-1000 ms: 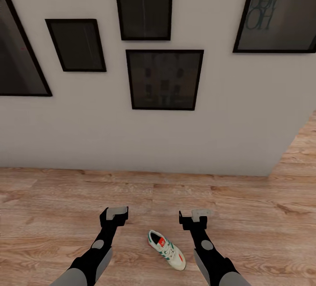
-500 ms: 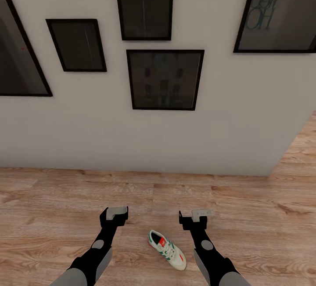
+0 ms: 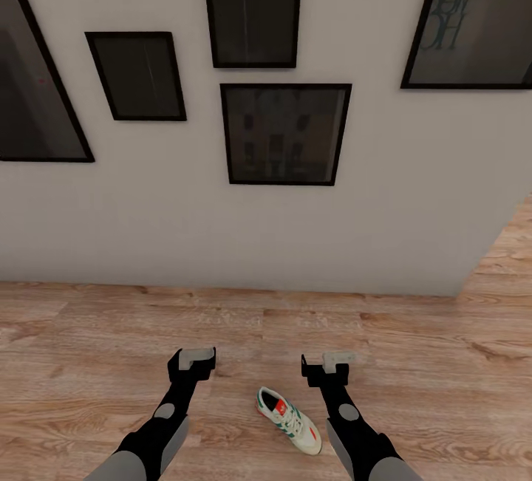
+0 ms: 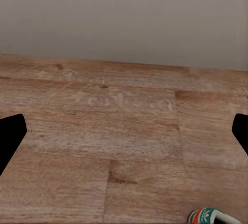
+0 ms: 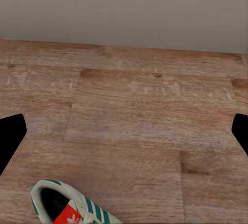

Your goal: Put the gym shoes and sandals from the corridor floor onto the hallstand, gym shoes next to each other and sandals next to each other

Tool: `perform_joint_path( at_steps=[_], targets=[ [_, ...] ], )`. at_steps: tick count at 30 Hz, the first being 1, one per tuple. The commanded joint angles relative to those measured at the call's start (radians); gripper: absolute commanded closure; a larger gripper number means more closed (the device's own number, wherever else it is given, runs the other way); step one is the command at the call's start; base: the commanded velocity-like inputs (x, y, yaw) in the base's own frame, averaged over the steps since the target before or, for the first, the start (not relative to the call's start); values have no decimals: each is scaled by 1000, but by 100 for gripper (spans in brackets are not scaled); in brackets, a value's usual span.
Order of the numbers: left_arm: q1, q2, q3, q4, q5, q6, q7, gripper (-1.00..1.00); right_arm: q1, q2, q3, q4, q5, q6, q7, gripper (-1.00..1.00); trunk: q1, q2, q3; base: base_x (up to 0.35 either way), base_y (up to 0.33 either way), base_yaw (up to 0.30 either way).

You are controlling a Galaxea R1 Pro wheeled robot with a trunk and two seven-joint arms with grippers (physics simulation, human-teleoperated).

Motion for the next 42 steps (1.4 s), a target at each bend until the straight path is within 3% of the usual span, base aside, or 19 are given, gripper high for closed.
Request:
perform_joint_path(
  at_steps=[1, 26, 42],
  targets=[
    [-1, 0, 2, 1, -3, -3, 3, -100, -1, 1, -7, 1, 11, -3, -2, -100, 0, 0, -1, 0, 213, 0],
    [-1, 0, 2, 1, -4, -4, 3, -100, -1, 1, -7, 1, 11, -3, -2, -100, 0, 0, -1, 0, 50, 0],
    [-1, 0, 2, 1, -4, -4, 3, -100, -1, 1, -7, 1, 11, -3, -2, -100, 0, 0, -1, 0, 215, 0]
  ],
)
